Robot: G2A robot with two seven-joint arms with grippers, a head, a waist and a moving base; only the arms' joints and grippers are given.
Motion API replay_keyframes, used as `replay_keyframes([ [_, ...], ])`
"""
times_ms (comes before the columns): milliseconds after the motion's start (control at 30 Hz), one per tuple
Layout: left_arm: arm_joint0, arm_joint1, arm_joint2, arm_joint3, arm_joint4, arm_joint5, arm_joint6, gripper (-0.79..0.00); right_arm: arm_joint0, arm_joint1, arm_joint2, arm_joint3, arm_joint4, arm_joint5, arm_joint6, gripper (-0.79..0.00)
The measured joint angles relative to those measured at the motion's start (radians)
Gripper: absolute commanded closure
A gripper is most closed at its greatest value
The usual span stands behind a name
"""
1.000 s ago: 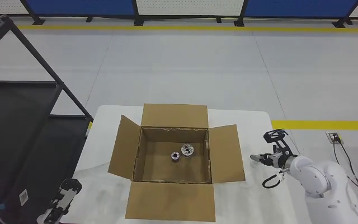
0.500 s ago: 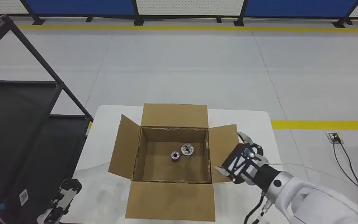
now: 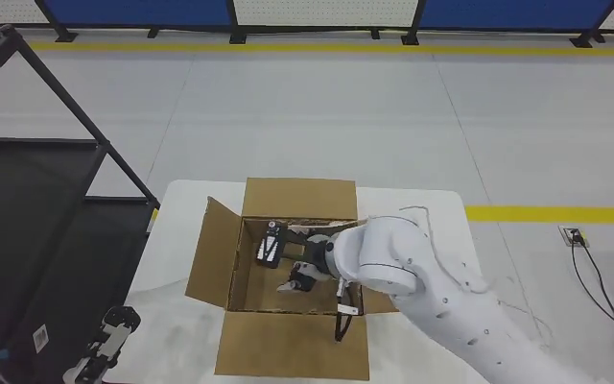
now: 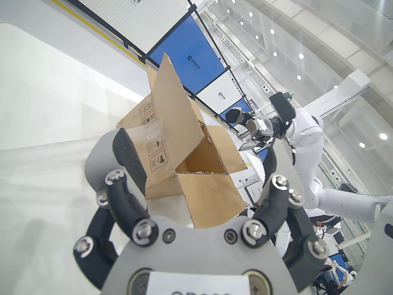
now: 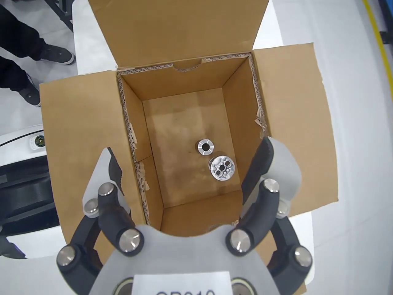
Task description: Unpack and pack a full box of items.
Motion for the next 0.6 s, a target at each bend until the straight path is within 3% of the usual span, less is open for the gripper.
replay_keyframes([
  [267, 0.000, 0.000, 0.000, 0.000, 0.000, 0.000, 0.000, -0.785, 0.131, -0.099, -0.155, 0.348, 0.061, 0.156, 0.047, -0.785],
  [600, 0.000, 0.000, 0.000, 0.000, 0.000, 0.000, 0.000, -0.785, 0.143, -0.176, -0.238, 0.615, -0.011, 0.281, -0.055, -0.785],
])
